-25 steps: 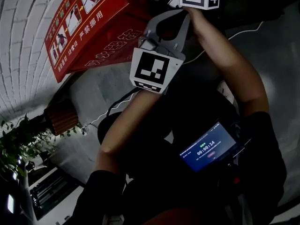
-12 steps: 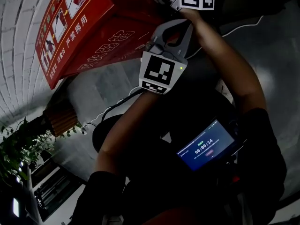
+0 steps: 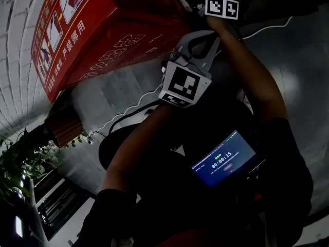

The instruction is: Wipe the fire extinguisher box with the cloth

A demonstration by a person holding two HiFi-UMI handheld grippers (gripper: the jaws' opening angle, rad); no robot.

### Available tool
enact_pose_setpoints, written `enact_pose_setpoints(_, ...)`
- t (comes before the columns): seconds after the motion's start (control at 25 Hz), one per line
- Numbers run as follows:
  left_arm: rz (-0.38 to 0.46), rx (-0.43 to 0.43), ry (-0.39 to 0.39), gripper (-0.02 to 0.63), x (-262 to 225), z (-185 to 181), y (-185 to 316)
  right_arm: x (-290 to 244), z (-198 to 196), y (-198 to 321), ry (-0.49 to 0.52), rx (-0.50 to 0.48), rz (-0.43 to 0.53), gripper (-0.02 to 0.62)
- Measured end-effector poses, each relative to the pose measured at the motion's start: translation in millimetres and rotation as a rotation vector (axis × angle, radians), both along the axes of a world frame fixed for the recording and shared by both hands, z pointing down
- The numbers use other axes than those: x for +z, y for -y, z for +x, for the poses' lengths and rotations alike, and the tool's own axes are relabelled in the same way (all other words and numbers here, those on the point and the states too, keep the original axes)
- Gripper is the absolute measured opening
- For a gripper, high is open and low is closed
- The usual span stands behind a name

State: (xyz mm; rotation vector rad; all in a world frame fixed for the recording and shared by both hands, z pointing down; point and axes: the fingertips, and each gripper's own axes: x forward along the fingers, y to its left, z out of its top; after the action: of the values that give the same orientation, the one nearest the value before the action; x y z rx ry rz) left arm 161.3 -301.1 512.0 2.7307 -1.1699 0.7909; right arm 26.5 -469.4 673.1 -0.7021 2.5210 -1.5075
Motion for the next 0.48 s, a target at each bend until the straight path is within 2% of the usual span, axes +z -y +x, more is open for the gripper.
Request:
enact_pose_setpoints(0.28, -0.019, 0.010, 0.004, 0.003, 11.6, -3.5, -4.3, 57.4, 7.4, -8.3, -0.091, 0.014, -0.083, 0.156)
enact_pose_setpoints(0.48, -0.030, -0.003, 0.004, 0.003, 15.6, -11.0, -5.1, 88.0, 12.8, -16.0, -0.197, 0.005, -0.129, 0.156)
